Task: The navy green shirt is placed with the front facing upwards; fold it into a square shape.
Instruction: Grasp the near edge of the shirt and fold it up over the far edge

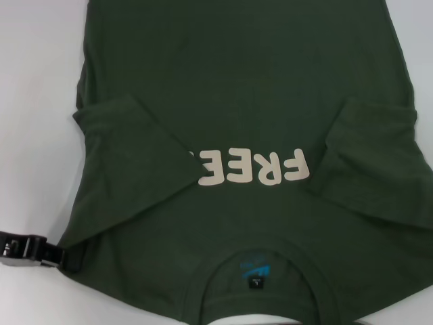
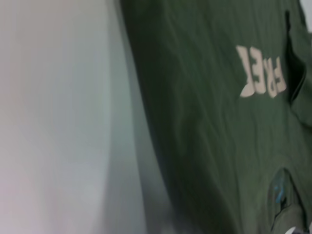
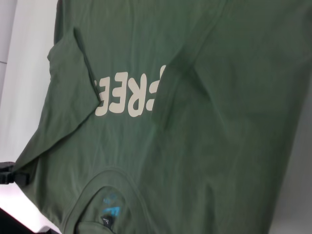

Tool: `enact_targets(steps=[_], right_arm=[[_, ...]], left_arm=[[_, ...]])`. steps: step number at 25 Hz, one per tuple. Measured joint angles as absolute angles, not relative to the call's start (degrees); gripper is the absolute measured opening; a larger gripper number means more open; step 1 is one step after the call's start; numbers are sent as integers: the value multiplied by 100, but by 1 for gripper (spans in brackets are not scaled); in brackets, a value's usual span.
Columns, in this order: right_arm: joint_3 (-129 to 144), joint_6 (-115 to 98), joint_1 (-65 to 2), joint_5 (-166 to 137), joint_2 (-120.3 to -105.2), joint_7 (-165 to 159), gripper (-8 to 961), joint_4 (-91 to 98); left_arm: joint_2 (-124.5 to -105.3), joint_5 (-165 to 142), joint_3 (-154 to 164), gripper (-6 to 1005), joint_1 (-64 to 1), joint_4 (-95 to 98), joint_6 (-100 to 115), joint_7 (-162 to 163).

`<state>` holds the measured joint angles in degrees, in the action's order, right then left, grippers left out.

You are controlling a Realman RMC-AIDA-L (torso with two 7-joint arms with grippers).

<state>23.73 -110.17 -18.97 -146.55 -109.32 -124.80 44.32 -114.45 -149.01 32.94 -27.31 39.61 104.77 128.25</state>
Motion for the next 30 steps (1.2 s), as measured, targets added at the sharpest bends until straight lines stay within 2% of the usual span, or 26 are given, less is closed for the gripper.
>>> enact_targets(steps=[10, 16, 18, 20, 23, 26, 30], right_arm=[[2073, -11269, -1899, -14641, -10919, -12120, 29, 4410], [1751, -11259, -2221, -13836, -10759, -12137, 30, 4154], [1686, -11089, -2360, -13721, -10789, -12227, 30, 4101], [1613, -10823, -2503, -13645, -10876, -12287, 30, 4090], [1568, -10295, -2667, -13490, -11034, -12299, 30, 4018], [1582, -9845, -2795, -13224, -11118, -12208, 30, 3776], [1573, -9444, -2872, -12658, -11250, -11941, 30, 3562]], left_arm=[[-11443, -14903, 3284, 25, -2847, 4012, 10856, 12629], [-11242, -14621, 2860, 25, -3353, 3940, 10811, 12582], [-11234, -14577, 2682, 25, -3581, 3839, 10523, 12721], [-11294, -14562, 2601, 25, -3749, 3793, 10152, 12892], [-11506, -14563, 2628, 25, -3962, 3769, 9523, 13010], [-11736, -14560, 2642, 25, -4160, 3754, 8928, 12992], [-11940, -14453, 2649, 26, -4330, 3759, 8350, 12939]])
